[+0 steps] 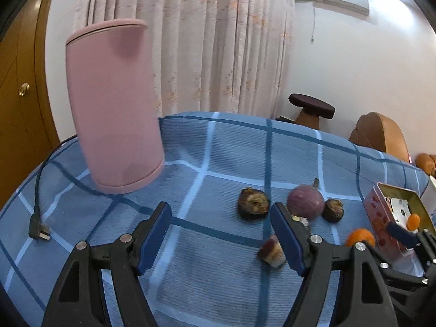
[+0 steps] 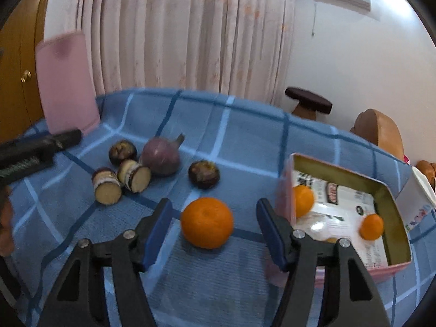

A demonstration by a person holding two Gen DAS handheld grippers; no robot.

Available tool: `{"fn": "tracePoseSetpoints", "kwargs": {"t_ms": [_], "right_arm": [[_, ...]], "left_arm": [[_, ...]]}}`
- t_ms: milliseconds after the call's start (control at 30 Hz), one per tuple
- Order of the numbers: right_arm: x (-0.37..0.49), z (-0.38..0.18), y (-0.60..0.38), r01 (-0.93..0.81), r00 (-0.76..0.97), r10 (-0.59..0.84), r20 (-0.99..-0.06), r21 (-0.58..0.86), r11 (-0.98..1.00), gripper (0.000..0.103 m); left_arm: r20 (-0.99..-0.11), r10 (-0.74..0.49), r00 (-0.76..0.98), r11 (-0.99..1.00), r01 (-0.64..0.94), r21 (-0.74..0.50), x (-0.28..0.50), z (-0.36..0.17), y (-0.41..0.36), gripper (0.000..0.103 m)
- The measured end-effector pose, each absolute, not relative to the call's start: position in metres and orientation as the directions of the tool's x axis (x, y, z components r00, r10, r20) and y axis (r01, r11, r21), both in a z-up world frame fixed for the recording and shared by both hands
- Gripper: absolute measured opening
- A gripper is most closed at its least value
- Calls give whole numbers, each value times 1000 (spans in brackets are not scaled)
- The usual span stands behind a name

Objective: Organize fruits
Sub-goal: 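Grasp a large orange with the right tool while the left tool grasps a cut cylindrical slice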

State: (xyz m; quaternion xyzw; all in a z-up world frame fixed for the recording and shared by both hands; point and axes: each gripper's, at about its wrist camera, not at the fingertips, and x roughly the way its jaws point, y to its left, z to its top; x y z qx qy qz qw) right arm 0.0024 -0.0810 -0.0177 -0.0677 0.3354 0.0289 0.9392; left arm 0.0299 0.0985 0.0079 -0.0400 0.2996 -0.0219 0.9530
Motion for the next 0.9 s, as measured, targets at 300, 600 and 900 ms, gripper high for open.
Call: {"fn": "tracePoseSetpoints", "kwargs": {"t_ms": [300, 600, 900], "right_arm": [[28, -40, -71, -120, 665, -38, -745, -158, 980, 53], [13, -23, -91, -156, 684, 125, -719, 22, 987, 49], [-1, 5, -110, -159, 768, 195, -611, 112, 981, 49]], "left_arm": [[-641, -151, 753, 984, 174, -28, 35, -6, 71, 76], [-716, -137, 685, 973, 228, 32, 51, -29, 52, 76], [-734, -181, 654, 967, 253, -13, 58, -36, 45, 46]]}}
